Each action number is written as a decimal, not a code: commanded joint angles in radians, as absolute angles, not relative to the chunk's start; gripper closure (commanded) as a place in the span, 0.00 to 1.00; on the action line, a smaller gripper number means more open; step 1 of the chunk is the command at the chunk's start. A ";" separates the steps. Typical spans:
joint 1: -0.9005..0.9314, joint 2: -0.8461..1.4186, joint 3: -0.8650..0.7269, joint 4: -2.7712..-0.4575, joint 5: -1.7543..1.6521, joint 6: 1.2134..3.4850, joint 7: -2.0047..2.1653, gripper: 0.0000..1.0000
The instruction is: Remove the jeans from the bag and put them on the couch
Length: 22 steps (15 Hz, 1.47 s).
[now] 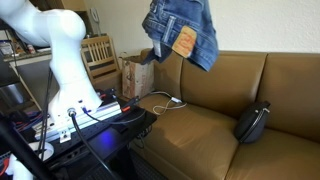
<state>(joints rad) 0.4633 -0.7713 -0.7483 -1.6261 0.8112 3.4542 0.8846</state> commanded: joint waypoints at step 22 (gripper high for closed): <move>0.927 -0.471 -0.823 -1.593 0.782 3.298 1.002 0.97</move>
